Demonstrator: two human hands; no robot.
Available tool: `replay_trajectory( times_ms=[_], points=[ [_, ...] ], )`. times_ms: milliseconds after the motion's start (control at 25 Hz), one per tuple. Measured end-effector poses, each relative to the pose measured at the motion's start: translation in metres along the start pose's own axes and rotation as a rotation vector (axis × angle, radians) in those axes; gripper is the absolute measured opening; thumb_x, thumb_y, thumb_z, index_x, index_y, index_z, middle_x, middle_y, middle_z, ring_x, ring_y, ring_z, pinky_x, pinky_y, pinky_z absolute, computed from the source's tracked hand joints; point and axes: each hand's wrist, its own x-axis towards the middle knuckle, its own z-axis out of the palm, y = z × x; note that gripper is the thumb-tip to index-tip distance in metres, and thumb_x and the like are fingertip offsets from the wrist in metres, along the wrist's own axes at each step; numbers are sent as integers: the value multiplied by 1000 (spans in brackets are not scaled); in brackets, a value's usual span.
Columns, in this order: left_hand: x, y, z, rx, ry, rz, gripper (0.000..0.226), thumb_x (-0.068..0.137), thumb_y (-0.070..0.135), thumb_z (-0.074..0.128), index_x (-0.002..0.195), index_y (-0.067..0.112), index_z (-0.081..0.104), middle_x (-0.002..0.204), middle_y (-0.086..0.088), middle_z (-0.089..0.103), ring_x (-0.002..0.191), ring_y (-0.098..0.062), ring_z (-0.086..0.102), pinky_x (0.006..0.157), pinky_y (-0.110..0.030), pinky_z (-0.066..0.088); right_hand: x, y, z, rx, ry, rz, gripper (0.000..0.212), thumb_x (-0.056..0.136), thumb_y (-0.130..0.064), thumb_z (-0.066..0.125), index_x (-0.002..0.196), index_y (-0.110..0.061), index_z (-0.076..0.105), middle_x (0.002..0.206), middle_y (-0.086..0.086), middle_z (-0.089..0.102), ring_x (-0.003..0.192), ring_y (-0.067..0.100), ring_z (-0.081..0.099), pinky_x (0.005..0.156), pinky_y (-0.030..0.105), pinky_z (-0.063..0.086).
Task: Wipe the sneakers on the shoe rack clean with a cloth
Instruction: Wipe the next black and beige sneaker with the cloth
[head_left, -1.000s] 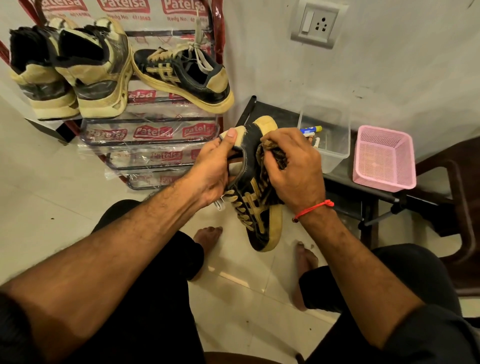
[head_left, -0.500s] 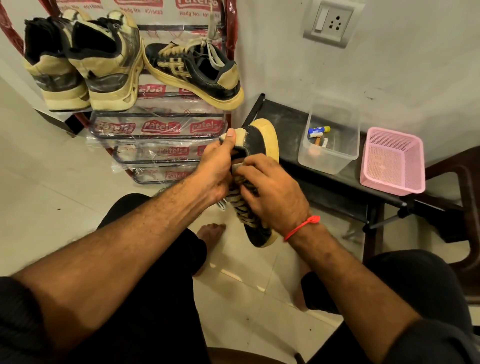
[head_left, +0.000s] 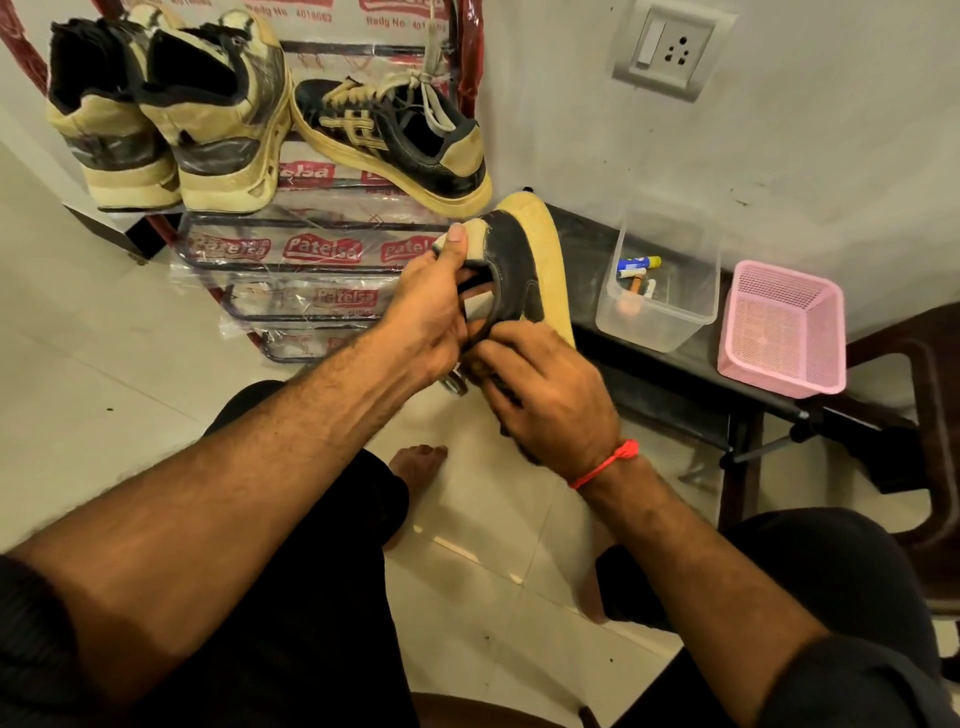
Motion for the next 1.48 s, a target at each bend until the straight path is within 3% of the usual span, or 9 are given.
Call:
replay_trajectory(
  times_ms=[200, 480, 640, 800, 960, 1080, 1280, 1400, 1480],
  points=[
    [-4, -2, -4, 54, -74, -49, 43, 108, 41, 43, 136, 11, 55, 120, -13, 73, 91, -24, 72, 59, -32, 58, 17, 14, -11, 4, 148, 203, 18, 90, -10, 66, 105, -2, 71, 107, 15, 64, 100, 30, 61, 92, 35, 50],
    [-16, -25, 7, 403, -215, -24, 28, 106, 40, 47, 128, 26, 58, 109, -1, 72, 105, -21, 70, 80, -44, 60, 27, 42, -28, -10, 219, 434, 20, 91, -15, 61, 106, -5, 69, 110, 13, 60, 103, 23, 58, 94, 19, 44],
    [-9, -22, 1, 416, -107, 32, 28, 107, 42, 46, 126, 26, 60, 108, 0, 72, 91, -16, 68, 61, -30, 52, 11, 31, -15, 90, 54, 283, 21, 88, -11, 63, 107, -4, 67, 111, 12, 61, 103, 26, 60, 92, 36, 51],
    [7, -8, -14, 173, 30, -54, 39, 107, 43, 43, 134, 17, 56, 122, -9, 72, 100, -23, 72, 63, -35, 60, -1, 22, -1, 297, -143, 253, 16, 83, -11, 65, 98, -8, 70, 101, 4, 65, 91, 19, 63, 83, 35, 54],
    [13, 5, -30, 24, -31, -123, 51, 105, 52, 40, 136, 15, 57, 124, -12, 72, 113, -30, 70, 65, -44, 65, 2, 42, -15, 414, 73, 545, 12, 85, -16, 70, 96, -13, 71, 97, 1, 68, 91, -1, 60, 85, 17, 50],
    [12, 5, -30, 83, -76, -107, 51, 99, 51, 54, 134, 14, 60, 124, -14, 72, 109, -29, 72, 67, -42, 65, 9, 49, -26, 597, 77, 767, 33, 85, -31, 70, 115, -18, 65, 116, 3, 63, 108, 3, 58, 94, 20, 50],
    [11, -13, -16, 161, -52, -59, 48, 102, 36, 59, 141, 10, 54, 121, -12, 71, 91, -18, 74, 57, -32, 59, 19, 34, -24, 315, -43, 497, 37, 88, -14, 69, 124, -14, 61, 120, 4, 55, 108, 2, 49, 99, 10, 39],
    [15, -1, -19, 41, -28, -9, 40, 103, 34, 55, 133, 6, 56, 118, -14, 72, 95, -22, 74, 60, -39, 63, 13, 34, -18, 309, -63, 374, 30, 84, -8, 67, 114, -10, 64, 111, 6, 59, 103, 14, 55, 95, 21, 46],
    [18, 11, -25, -84, 23, 13, 36, 104, 34, 53, 127, 7, 60, 113, -14, 74, 97, -27, 75, 67, -43, 65, -3, 30, -6, 248, -209, 320, 30, 81, -9, 68, 111, -11, 66, 112, 8, 59, 103, 23, 57, 92, 32, 50]
  ],
)
